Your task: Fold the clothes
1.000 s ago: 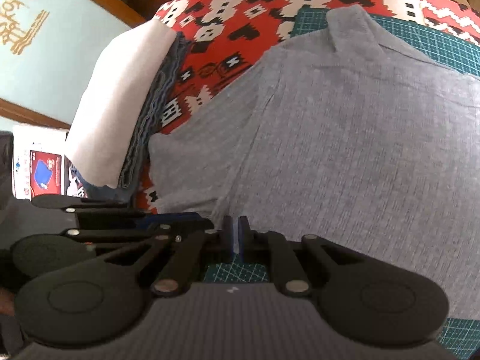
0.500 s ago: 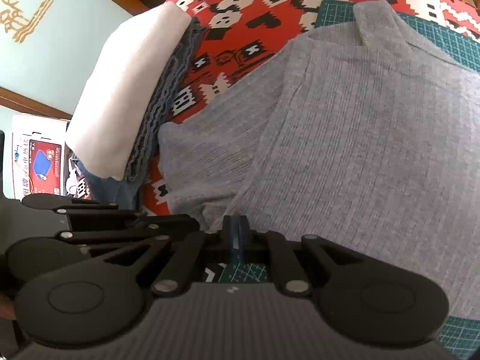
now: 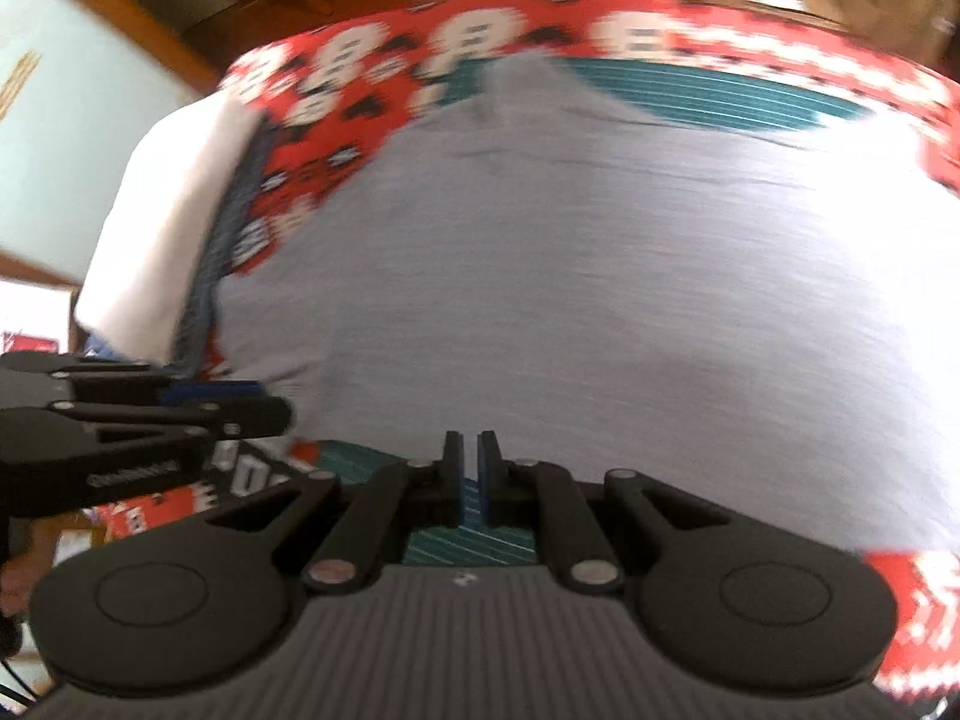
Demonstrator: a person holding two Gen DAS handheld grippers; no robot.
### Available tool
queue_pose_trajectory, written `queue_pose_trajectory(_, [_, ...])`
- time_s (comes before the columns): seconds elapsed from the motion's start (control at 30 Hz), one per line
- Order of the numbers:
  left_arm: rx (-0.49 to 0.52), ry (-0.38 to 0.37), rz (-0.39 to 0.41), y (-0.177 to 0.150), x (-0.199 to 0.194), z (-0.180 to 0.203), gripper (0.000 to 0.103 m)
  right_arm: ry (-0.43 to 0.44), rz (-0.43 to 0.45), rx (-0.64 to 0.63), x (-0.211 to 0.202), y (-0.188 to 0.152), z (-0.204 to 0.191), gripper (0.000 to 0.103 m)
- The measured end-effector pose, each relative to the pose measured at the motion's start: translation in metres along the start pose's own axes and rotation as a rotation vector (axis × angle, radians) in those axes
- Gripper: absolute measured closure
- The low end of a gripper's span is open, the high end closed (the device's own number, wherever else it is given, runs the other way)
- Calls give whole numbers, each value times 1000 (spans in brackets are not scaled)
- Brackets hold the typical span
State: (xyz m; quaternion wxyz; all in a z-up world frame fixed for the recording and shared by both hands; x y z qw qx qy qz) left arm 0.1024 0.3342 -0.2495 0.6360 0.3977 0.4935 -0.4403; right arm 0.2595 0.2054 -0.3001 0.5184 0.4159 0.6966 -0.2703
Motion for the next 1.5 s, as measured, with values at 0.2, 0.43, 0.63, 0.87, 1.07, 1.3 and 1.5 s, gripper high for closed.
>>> queue_pose_trajectory(0.2, [83,3,-7,10,10,39,84,-90,51,169,-25,-22,79,96])
queue_pose_trajectory(0.43, [177,-2,-24,20,27,94,84,-147,122,339,-50,-48,160,96])
queue_pose_trajectory(0.63, [263,-11,-44,25,42,147,84,-151,173,443,-60,-64,211,96])
queue_pose_trajectory(0.87, [341,-22,-55,32,50,202,84,-122,211,531,-61,-78,243,96])
queue_pose_trajectory(1.07, [409,-33,-53,40,57,240,83,-158,283,607,-84,-94,278,92])
queue_pose_trajectory(1.3, [484,-40,-6,63,66,281,77,-262,346,629,-98,-91,335,82])
queue_pose_trajectory(1.5, [531,-44,14,81,76,304,77,-305,345,505,-93,-65,350,82])
Point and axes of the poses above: each gripper's, at about its wrist camera, not at the fingertips, and x roughly the way its jaws point, z to its right, y to its top, the point moved 5 cm from there along x, roughly the way its jaws point, and after that the axes turned 10 degrees about -z, right-handed, at the moved point
